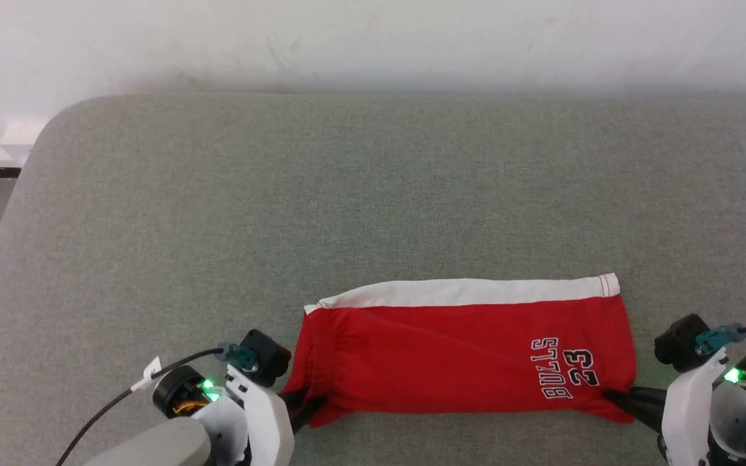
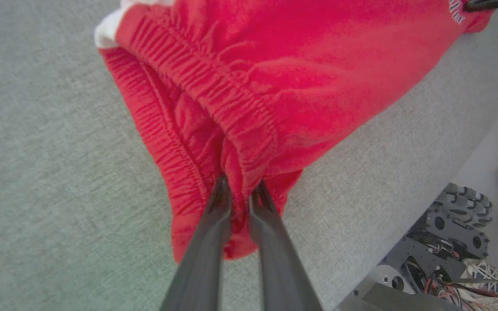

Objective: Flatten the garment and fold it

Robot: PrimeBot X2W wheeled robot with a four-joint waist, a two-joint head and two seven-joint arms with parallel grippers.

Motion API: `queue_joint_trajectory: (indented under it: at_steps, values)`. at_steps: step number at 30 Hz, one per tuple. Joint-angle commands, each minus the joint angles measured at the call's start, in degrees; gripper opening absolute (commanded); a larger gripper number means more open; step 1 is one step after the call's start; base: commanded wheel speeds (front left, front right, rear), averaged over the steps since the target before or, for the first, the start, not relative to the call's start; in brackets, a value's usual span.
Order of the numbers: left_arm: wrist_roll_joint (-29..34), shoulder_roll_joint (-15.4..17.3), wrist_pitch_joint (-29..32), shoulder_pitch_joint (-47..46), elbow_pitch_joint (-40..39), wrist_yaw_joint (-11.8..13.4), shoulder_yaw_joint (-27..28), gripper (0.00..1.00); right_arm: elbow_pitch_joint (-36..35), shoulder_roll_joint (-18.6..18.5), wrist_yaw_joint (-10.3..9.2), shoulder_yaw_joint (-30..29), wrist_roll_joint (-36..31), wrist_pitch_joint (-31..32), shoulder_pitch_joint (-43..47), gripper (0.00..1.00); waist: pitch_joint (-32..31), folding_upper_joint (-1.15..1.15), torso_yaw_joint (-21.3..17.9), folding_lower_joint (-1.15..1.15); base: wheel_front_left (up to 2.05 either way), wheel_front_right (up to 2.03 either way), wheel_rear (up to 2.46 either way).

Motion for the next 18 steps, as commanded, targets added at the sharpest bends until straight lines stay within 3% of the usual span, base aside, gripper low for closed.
queue_joint_trajectory:
  at_steps: [1, 2, 3, 9, 14, 18]
  values:
    - [0.17, 0.04, -0.54, 0.91, 0.61, 0.98, -0.16, 1.00, 1.00, 0.41, -0.13, -1.03, -1.03, -0.04, 1.33, 0.27, -0.32, 0.00, -0.07, 0.01, 0.00, 0.00, 0.00]
    - [0.36, -0.08, -0.82, 1.11, 0.79, 1.27, -0.24, 1.00, 1.26, 0.79, -0.13, -1.74, -1.16, 0.05, 1.92, 0.86, -0.53, 0.00, -0.12, 0.01, 0.00, 0.00, 0.00]
    - [0.51, -0.16, -1.10, 1.35, 0.80, 1.51, -0.31, 1.00, 1.35, 1.03, -0.13, -2.59, -1.12, 0.21, 2.41, 1.00, -0.81, 0.00, -0.14, 0.01, 0.00, 0.00, 0.00]
    - [0.32, 1.63, -9.90, 4.02, -3.06, 6.23, 4.20, 1.00, -2.99, -2.09, -0.13, -9.42, -4.18, 1.14, 2.55, 1.00, -3.14, 0.00, -0.36, 0.01, 0.00, 0.00, 0.00]
    - [3.09, 3.42, -19.91, 5.59, -6.99, 13.09, 9.03, 1.00, -8.26, -5.44, -0.13, -16.88, -5.80, 5.48, 2.08, 1.00, -4.10, 0.00, 0.04, 0.01, 0.00, 0.00, 0.00]
    - [6.77, 2.58, -23.56, 6.33, -7.45, 19.71, 14.56, 1.00, -7.57, -5.08, -0.13, -21.44, -7.34, 11.75, 2.05, 1.00, -4.06, 0.00, 0.61, 0.01, 0.00, 0.00, 0.00]
